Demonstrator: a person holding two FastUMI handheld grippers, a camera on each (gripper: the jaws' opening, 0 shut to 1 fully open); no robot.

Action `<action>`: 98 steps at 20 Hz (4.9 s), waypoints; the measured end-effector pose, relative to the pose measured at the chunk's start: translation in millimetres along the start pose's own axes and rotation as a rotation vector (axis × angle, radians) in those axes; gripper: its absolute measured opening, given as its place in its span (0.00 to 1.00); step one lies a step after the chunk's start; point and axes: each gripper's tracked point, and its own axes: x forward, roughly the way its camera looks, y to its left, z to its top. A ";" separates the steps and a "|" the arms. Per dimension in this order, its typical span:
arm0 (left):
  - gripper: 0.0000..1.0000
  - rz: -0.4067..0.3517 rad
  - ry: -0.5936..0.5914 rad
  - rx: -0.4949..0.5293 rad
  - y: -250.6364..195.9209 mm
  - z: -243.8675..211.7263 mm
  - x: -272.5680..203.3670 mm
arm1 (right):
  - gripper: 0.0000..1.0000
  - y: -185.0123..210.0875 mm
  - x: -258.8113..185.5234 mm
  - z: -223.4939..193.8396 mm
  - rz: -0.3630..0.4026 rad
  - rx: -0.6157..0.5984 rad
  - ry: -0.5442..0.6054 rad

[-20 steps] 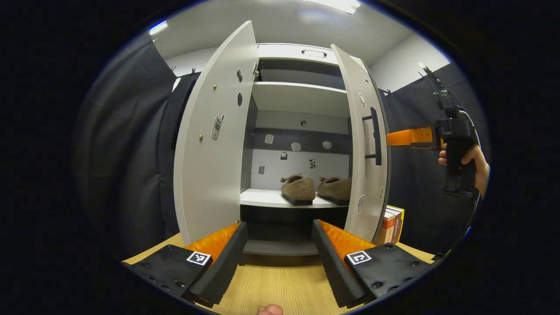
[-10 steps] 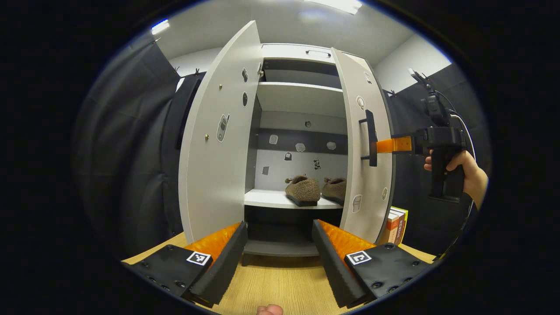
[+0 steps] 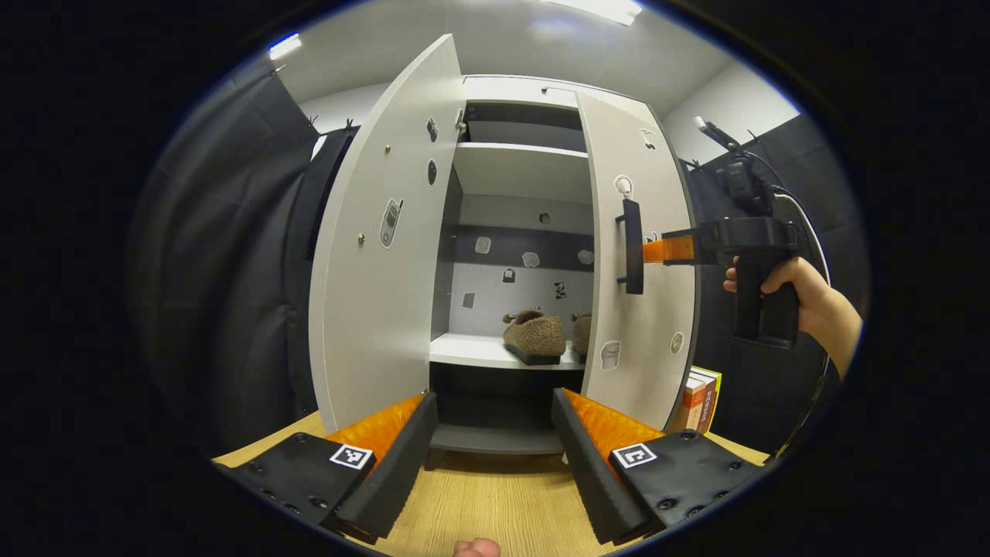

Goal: Grab one shoe with the right hand and put it into the shoe cabinet, grab the other shoe with the left hand and put it into the shoe cabinet; then close the right door with the right hand and the left door with the left hand.

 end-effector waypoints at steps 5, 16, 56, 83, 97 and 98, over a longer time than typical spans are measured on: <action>0.97 0.001 0.011 -0.005 -1.8 -2.7 -1.0 | 0.89 -3.7 6.6 -2.8 -0.017 -0.024 0.000; 0.96 0.010 0.000 -0.003 -1.1 11.0 -1.1 | 0.92 5.1 -56.5 -17.1 0.015 0.013 0.004; 0.94 0.332 -0.115 0.029 186.2 147.1 35.2 | 0.93 -28.0 -194.0 -91.0 -0.135 0.128 0.070; 0.96 -0.082 -0.078 -0.031 -20.1 122.7 138.2 | 0.93 -78.5 -234.4 -92.5 -0.299 0.144 0.102; 0.96 -0.087 -0.056 0.004 -45.0 115.3 195.6 | 0.93 -98.9 -240.6 -87.5 -0.350 0.158 0.090; 0.96 -0.085 -0.057 0.004 -46.3 113.9 197.9 | 0.93 -100.5 -241.7 -86.7 -0.355 0.156 0.090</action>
